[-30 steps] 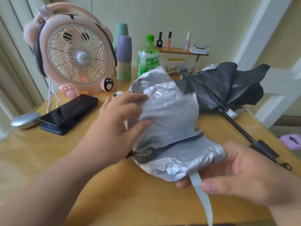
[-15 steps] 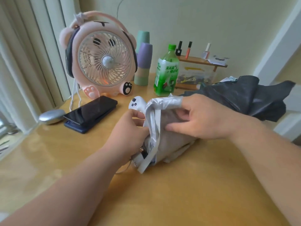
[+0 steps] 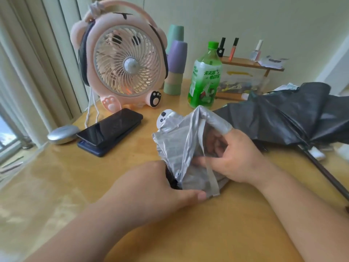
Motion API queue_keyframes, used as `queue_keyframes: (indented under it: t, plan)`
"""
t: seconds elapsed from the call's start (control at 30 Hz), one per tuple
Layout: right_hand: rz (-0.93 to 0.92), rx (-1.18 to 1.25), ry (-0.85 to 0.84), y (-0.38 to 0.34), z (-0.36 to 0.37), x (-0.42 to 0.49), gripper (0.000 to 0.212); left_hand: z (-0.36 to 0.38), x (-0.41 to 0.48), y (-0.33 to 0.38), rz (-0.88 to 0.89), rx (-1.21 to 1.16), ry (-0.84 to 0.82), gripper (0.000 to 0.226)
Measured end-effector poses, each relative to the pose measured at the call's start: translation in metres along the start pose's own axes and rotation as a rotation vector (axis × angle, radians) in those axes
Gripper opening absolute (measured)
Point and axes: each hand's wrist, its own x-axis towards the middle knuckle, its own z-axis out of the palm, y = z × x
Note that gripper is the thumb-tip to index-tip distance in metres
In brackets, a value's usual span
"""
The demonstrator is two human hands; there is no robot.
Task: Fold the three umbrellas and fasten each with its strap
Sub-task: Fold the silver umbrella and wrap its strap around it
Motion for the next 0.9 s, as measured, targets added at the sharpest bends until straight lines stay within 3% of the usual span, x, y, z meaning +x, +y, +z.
queue_keyframes:
  t: [0.07,0.23,0.4,0.53,0.63,0.73,0.9]
  plan:
    - [-0.001,0.032,0.026,0.000,-0.002,-0.003,0.047,0.005,0.014,0.009,0.008,0.020,0.055,0.057]
    - [0.057,0.094,0.037,-0.004,-0.017,-0.008,0.042,0.016,0.029,0.010,0.158,-0.046,0.198,0.035]
    - [0.039,-0.045,0.033,-0.024,-0.047,-0.013,0.037,-0.011,0.036,-0.003,0.462,0.086,0.102,0.043]
    - [0.070,-0.221,0.105,-0.027,-0.056,-0.016,0.057,-0.028,0.050,-0.001,0.587,0.041,0.064,0.060]
    - [0.166,-0.328,0.105,-0.014,-0.053,-0.028,0.064,-0.017,0.061,-0.004,0.696,0.000,0.107,0.053]
    - [0.249,-0.321,0.174,0.000,-0.044,-0.043,0.064,-0.003,0.068,-0.007,0.671,-0.072,0.029,0.056]
    - [0.206,-0.263,0.273,0.004,-0.029,-0.042,0.063,0.004,0.073,-0.009,0.627,-0.030,-0.009,0.068]
